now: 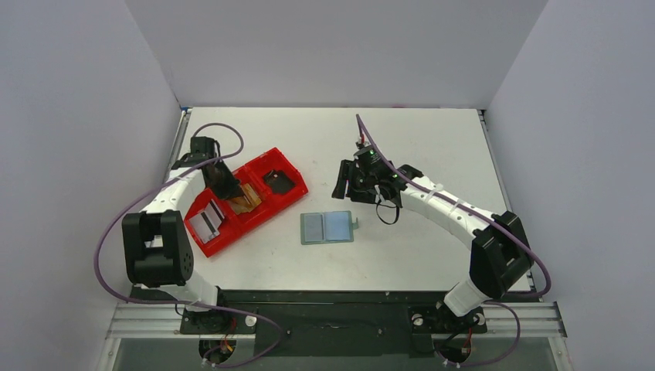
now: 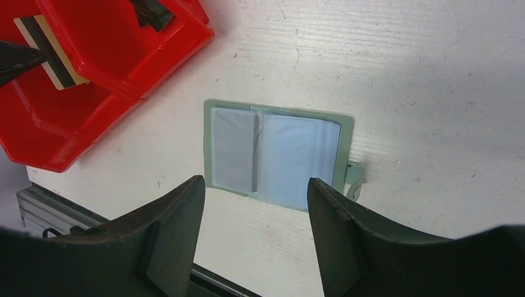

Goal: Take the credit cards out of the card holder
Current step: Place the credit card in the storage box, then remove the credit card from the card holder.

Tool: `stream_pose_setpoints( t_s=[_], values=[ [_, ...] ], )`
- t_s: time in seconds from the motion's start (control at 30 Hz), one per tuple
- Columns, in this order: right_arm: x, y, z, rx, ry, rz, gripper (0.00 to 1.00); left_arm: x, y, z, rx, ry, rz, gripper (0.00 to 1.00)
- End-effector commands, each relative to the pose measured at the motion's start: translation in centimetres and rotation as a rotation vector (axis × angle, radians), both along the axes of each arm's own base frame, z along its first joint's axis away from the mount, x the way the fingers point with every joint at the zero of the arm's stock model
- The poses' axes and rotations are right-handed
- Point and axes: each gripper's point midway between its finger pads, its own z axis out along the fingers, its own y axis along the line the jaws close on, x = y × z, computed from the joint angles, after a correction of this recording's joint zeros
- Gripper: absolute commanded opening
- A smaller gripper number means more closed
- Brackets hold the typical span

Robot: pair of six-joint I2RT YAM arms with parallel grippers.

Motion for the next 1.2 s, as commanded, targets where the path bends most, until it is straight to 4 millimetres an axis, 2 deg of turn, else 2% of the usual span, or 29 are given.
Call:
stream_pose_setpoints(
  t_s=[0.0, 0.17, 0.23, 0.43, 0.77, 0.9, 0.97, 1.17],
  values=[
    [0.4, -0.4, 2.2, 0.026, -0.059, -0.011, 0.58, 1.5, 0.2, 0.6, 0.001, -0.057, -0.027, 0.03],
    [0.4, -0.5, 2.1, 0.022, -0.057, -0.016, 0.58, 1.2, 0.7, 1.4, 0.027, -0.071, -0.02, 0.3],
    [0.4, -0.6, 2.0, 0.017, -0.059, -0.017, 0.58, 1.1, 0.9, 2.0, 0.039, -0.083, -0.016, 0.35],
    [0.6, -0.7, 1.6, 0.005, -0.051, -0.028, 0.58, 0.7, 1.7, 4.2, 0.087, -0.12, 0.006, 0.44],
    [0.4, -0.8, 0.9, -0.036, -0.043, -0.021, 0.58, 0.4, 1.7, 7.3, 0.121, -0.186, -0.01, 0.49],
    [-0.1, 0.1, 0.5, -0.064, -0.043, 0.005, 0.58, 0.1, 0.6, 7.9, 0.114, -0.204, -0.041, 0.5],
    [-0.5, 0.9, 0.2, -0.081, -0.041, 0.023, 0.58, -0.4, -1.5, 8.1, 0.103, -0.211, -0.103, 0.5],
    [-1.7, 3.9, -2.4, -0.176, -0.021, 0.075, 0.57, -1.6, -5.6, 8.0, 0.064, -0.215, -0.21, 0.5]
  ],
)
